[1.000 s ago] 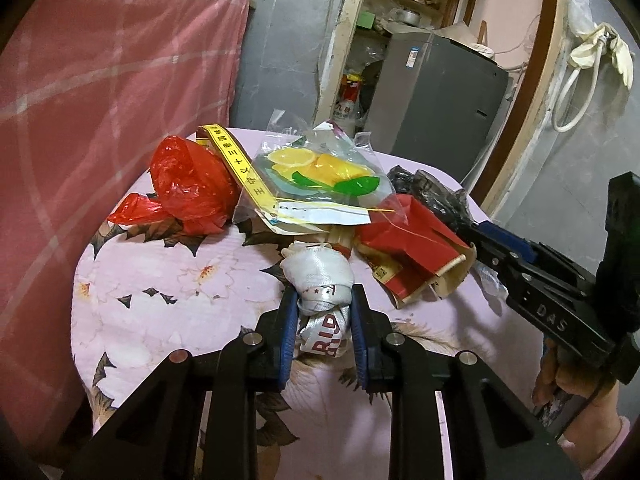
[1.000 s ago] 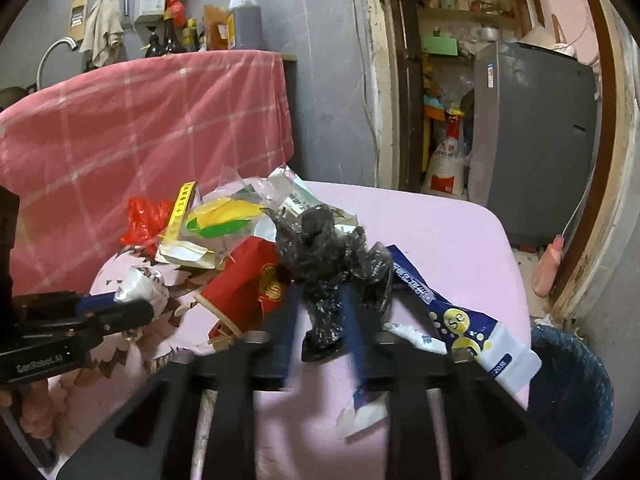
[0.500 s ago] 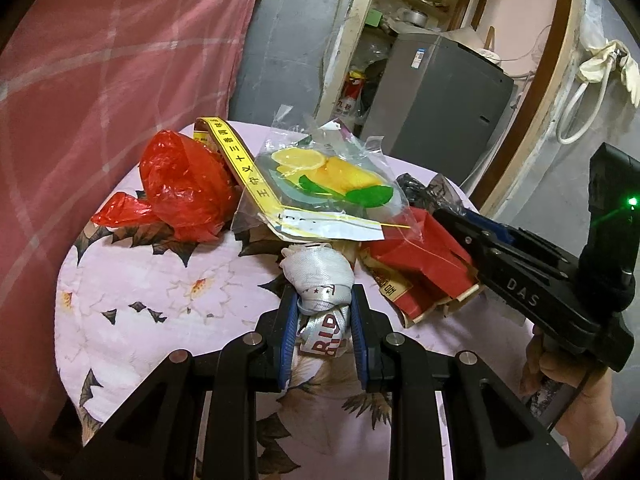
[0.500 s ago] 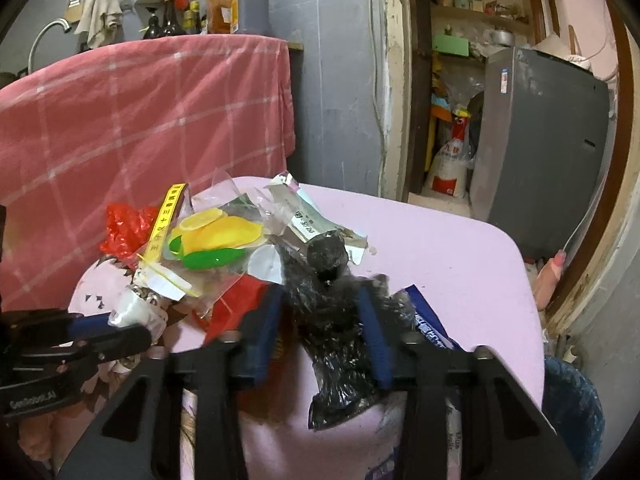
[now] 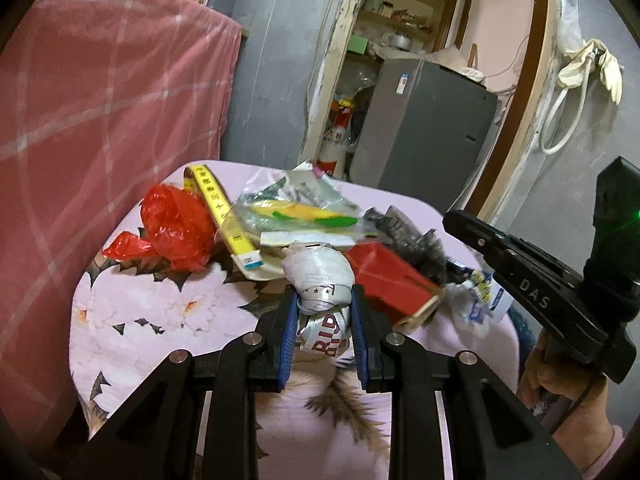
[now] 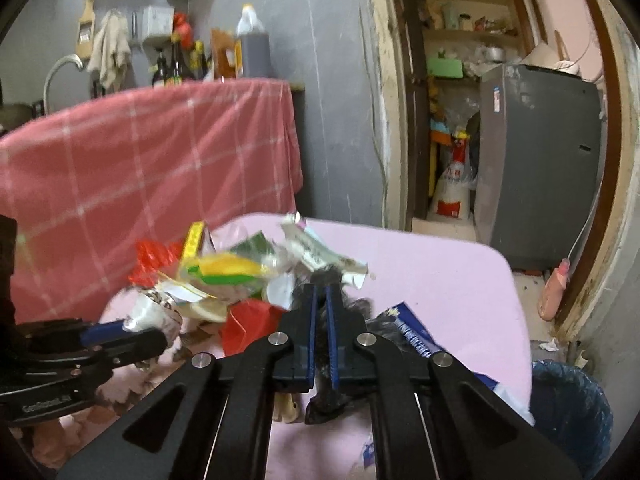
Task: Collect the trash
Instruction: 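Grasp the blue toothpaste tube with the right tool and lift it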
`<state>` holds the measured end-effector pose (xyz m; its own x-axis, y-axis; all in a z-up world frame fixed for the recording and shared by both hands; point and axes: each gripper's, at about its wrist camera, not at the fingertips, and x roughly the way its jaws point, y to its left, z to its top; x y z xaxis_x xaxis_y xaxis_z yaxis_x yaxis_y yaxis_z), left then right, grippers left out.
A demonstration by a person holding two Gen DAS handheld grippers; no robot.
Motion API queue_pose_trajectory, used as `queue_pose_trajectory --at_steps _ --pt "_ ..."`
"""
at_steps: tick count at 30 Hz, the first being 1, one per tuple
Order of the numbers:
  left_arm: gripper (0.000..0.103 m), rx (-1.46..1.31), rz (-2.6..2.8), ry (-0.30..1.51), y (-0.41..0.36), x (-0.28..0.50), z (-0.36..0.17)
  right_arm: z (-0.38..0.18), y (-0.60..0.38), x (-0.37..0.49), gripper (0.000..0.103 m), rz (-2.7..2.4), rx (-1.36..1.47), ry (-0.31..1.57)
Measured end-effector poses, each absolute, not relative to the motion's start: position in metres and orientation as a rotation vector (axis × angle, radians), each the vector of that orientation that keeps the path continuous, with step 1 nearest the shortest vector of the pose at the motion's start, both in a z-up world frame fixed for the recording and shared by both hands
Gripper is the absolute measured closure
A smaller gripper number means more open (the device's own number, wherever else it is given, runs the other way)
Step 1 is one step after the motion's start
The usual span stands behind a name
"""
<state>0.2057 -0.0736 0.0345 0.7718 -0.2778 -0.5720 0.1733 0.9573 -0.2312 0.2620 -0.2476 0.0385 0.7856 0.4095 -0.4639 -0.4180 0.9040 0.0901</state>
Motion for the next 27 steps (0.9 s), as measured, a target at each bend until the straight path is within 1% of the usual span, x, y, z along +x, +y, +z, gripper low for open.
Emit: queue_pose_trajectory --at_steps 4,7,10,11,12,23,27 --pt "0.082 -0.164 -0.246 0.643 -0.080 0.203 0.037 0.045 -0.252 0.258 0.100 0.443 -0.017 0.502" --pt "0.082 -0.167 -0.245 0.656 -0.083 0.203 0.037 0.041 -0.257 0.262 0.098 0.421 -0.013 0.544" --pt "0.082 -0.172 -0.250 0.669 -0.086 0.204 0.033 0.036 -0.267 0.264 0.088 0.392 -0.014 0.570" --pt "0.082 -0.173 -0.252 0.672 -0.087 0.205 0.032 0.034 -0.271 0.264 0.078 0.382 -0.018 0.576" --pt "0.082 -0.174 -0.256 0.673 -0.086 0.205 0.032 0.033 -0.275 0.264 0.076 0.374 -0.022 0.577" --pt "0.082 -0.169 -0.301 0.685 -0.096 0.203 0.020 0.006 -0.316 0.281 0.076 0.318 0.026 0.688" --pt "0.082 -0.170 -0.315 0.696 -0.097 0.203 0.017 0.006 -0.318 0.280 0.076 0.332 0.034 0.689"
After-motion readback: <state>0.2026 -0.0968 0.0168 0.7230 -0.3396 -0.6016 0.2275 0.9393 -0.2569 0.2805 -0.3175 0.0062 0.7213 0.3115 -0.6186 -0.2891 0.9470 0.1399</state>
